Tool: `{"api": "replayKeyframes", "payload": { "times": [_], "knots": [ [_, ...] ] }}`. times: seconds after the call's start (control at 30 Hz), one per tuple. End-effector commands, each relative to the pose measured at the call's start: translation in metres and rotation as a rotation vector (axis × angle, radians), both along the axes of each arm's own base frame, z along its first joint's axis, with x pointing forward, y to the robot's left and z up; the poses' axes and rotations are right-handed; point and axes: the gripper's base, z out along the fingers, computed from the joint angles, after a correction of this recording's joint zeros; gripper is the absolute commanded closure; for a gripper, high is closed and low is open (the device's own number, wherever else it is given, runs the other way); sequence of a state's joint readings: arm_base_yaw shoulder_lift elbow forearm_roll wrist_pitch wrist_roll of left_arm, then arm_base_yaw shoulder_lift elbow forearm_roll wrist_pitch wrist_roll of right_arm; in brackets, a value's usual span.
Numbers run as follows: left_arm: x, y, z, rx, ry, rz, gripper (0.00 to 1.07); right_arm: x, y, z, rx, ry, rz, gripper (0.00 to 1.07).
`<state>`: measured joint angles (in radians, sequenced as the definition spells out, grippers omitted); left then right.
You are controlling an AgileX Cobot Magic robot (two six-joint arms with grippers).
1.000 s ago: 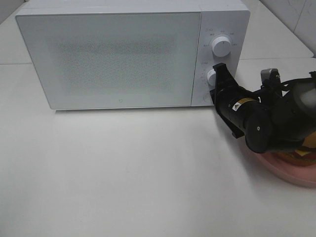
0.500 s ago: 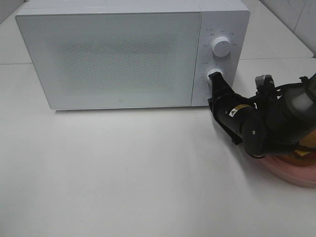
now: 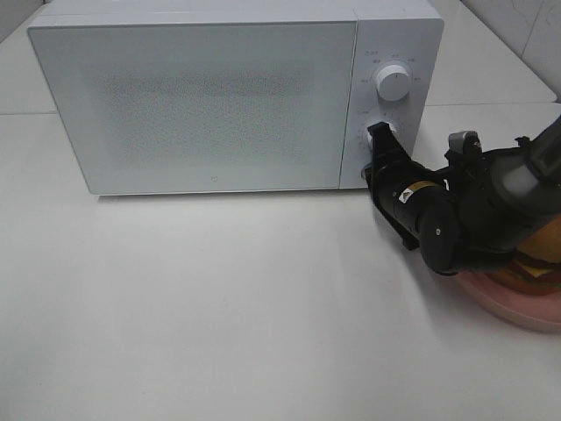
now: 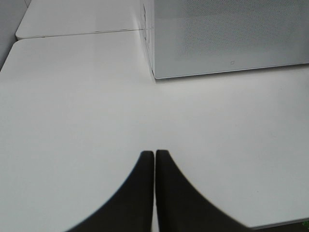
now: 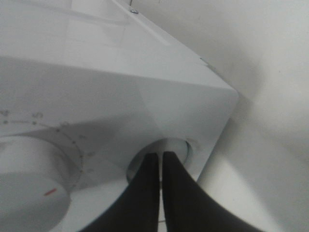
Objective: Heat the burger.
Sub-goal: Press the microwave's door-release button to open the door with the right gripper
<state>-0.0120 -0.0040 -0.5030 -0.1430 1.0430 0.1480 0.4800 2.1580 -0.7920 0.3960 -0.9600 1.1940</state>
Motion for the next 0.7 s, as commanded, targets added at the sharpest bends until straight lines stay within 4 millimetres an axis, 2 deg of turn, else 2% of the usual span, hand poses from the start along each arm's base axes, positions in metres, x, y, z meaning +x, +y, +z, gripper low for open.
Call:
{"api": "replayKeyframes", "payload": {
  "times": [0.03,0.33,0.7],
  "knots": [
    [-0.002,0.000,0.000,-0.003,-0.023,0.004,1.06,0.011,0.000,0.011,0.017,-0.076,-0.031,1.07],
    [-0.002,0.000,0.000,-0.003,-0.023,0.004,1.06,0.016,-0.001,0.015,0.025,-0.090,-0.066,1.07],
    [-0.002,0.000,0.000,-0.002,-0.023,0.004,1.06,0.041,0.000,0.033,0.049,-0.177,-0.051,1.07]
  ]
}}
